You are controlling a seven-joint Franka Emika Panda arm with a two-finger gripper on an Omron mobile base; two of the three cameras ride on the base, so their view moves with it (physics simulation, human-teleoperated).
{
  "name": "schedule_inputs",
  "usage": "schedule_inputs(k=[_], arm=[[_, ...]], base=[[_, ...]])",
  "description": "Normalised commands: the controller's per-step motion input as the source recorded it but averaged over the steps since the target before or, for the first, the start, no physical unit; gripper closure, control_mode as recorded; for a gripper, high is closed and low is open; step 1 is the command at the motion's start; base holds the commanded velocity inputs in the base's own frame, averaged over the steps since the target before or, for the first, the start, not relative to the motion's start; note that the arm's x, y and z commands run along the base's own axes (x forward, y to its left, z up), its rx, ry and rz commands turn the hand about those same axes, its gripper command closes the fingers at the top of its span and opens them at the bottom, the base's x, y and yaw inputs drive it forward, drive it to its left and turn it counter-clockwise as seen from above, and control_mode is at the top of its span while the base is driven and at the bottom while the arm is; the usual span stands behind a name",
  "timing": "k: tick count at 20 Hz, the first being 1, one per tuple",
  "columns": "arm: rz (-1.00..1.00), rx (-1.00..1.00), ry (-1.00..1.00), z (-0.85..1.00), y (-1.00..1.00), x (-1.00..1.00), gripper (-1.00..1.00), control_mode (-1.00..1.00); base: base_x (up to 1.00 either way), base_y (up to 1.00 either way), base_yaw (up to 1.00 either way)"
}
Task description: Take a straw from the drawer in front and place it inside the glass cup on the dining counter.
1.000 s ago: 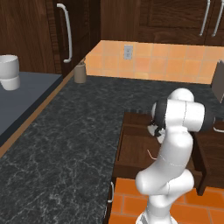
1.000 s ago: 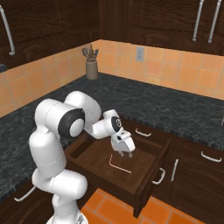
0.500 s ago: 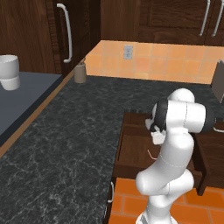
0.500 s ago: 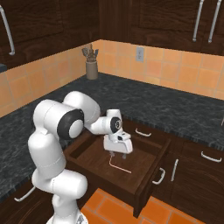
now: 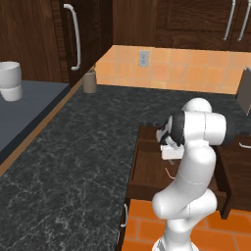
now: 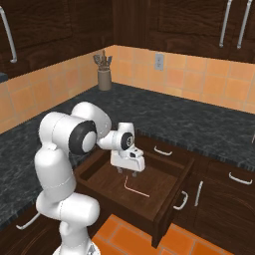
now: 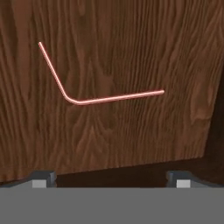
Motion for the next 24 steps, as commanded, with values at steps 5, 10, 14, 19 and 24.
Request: schedule_inputs(k=[5, 10, 14, 19, 24], arm=[[0.1, 0.01, -0.11, -0.46, 0.21, 0.03, -1.0, -1.0], [0.09, 0.01, -0.06, -0.54, 0.0, 0.33, -1.0, -1.0], [0.12, 0.04, -0.07, -0.38, 0.0, 0.21, -1.0, -1.0], [0.12, 0.06, -0.09, -0.2, 0.0, 0.02, -1.0, -1.0], [0.11, 0.06, -0.09, -0.22, 0.0, 0.18, -1.0, -1.0]], base=[[0.0, 0.0, 0.0], [0.0, 0.0, 0.0], [0.0, 0.0, 0.0], [0.0, 0.0, 0.0], [0.0, 0.0, 0.0]])
